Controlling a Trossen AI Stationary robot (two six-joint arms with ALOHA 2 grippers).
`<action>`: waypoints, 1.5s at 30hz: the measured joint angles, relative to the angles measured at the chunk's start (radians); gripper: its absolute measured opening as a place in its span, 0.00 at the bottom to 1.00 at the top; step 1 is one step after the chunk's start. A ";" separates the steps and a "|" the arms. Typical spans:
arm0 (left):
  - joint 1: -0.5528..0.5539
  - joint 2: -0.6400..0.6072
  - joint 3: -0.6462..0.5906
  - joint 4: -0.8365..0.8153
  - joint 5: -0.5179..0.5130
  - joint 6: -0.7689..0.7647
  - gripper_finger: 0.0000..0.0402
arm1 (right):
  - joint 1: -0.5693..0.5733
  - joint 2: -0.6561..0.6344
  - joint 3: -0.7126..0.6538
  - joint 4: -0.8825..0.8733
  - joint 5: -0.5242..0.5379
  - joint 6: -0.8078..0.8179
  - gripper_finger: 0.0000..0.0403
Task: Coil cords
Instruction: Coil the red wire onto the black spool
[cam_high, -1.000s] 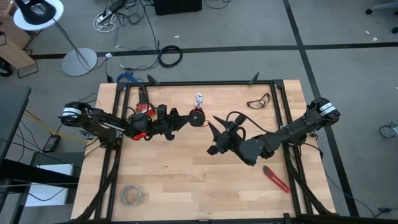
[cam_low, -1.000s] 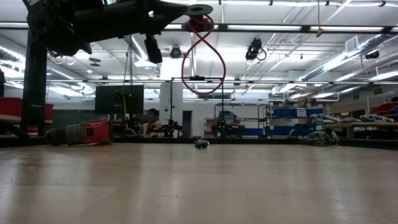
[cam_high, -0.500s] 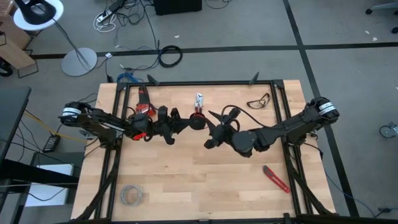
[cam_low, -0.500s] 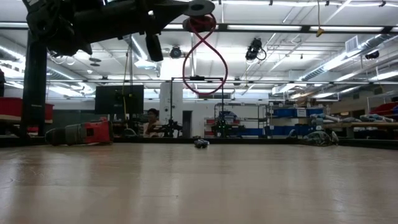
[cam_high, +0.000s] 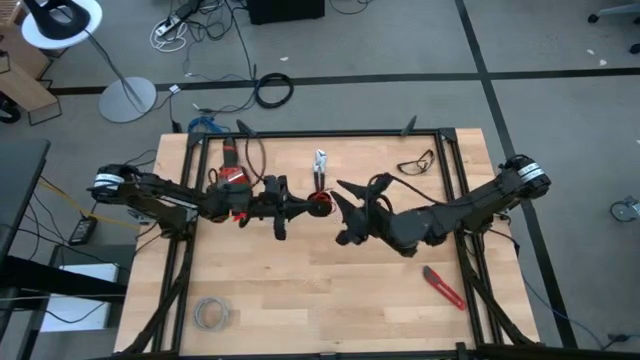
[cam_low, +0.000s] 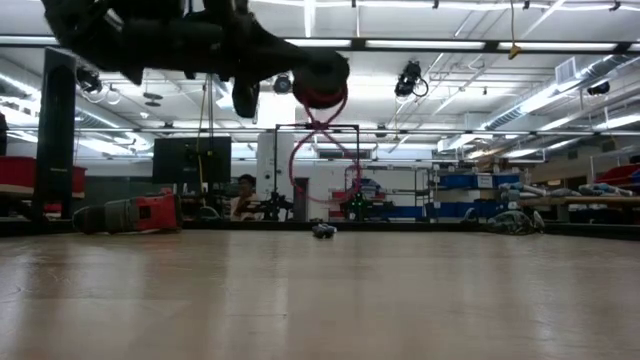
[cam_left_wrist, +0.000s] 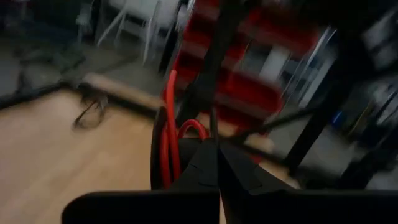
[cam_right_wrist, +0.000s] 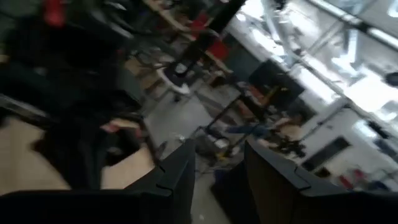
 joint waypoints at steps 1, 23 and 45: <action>0.000 -0.016 0.021 -0.088 -0.002 0.017 0.00 | 0.010 -0.004 0.022 -0.077 -0.006 0.048 0.34; -0.047 -0.046 0.689 -1.351 -0.079 0.381 0.00 | -0.097 -0.019 0.173 -0.845 -0.528 0.611 0.33; -0.046 -0.053 0.689 -1.158 -0.136 0.381 0.00 | -0.038 0.026 0.172 -0.770 -0.305 0.761 0.32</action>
